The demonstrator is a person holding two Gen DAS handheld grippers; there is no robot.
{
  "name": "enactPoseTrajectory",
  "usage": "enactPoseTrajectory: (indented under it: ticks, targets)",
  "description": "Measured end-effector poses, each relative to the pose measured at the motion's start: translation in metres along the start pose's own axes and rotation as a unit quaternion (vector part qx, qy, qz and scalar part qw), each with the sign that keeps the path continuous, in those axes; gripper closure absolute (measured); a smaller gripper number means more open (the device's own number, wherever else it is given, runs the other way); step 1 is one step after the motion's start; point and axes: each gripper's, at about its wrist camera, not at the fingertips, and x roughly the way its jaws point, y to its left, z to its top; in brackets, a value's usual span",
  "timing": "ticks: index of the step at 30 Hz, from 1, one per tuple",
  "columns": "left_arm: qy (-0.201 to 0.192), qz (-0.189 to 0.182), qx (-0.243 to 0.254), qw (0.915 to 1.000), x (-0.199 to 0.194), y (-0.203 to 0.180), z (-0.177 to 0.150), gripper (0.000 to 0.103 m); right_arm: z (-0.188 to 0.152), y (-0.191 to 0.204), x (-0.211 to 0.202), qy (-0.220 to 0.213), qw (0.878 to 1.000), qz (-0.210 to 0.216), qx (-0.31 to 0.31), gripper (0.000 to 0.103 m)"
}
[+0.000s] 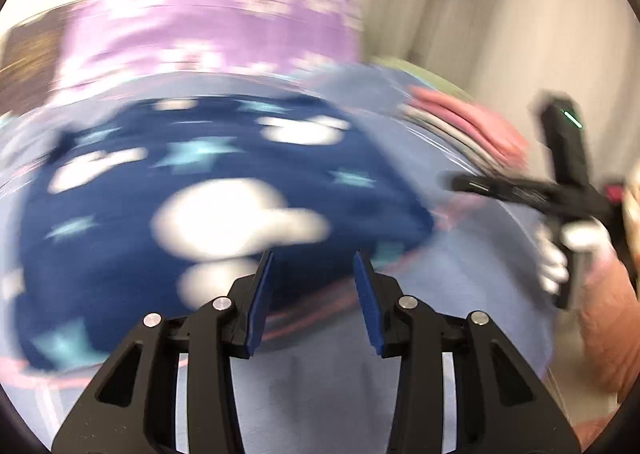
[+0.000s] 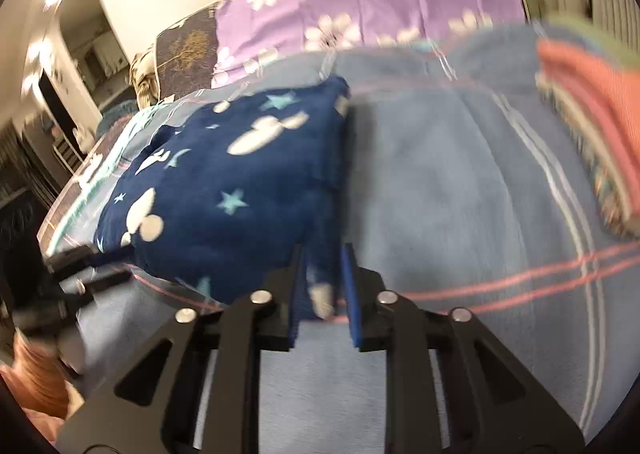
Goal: Fold small clothes
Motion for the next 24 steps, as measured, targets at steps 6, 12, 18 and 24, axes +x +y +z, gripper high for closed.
enactPoseTrajectory:
  ticks: [6, 12, 18, 24]
  targets:
    - [-0.026, 0.126, -0.167, 0.9776, -0.055, 0.136, -0.021, 0.098, 0.013, 0.084, 0.018, -0.008, 0.996, 0.042, -0.081, 0.078]
    - [-0.021, 0.167, -0.222, 0.9604, -0.079, 0.214, -0.038, 0.098, 0.016, 0.199, 0.055, 0.005, 0.978, 0.085, -0.192, 0.076]
    - [0.015, 0.068, -0.206, 0.9761, -0.035, 0.277, -0.002, 0.085, -0.009, 0.301, 0.093, 0.028, 0.944, 0.1, -0.314, 0.069]
    - [0.063, -0.003, -0.193, 0.9791, 0.042, 0.306, 0.026, 0.064, -0.037, 0.351, 0.114, 0.019, 0.919, 0.051, -0.391, 0.06]
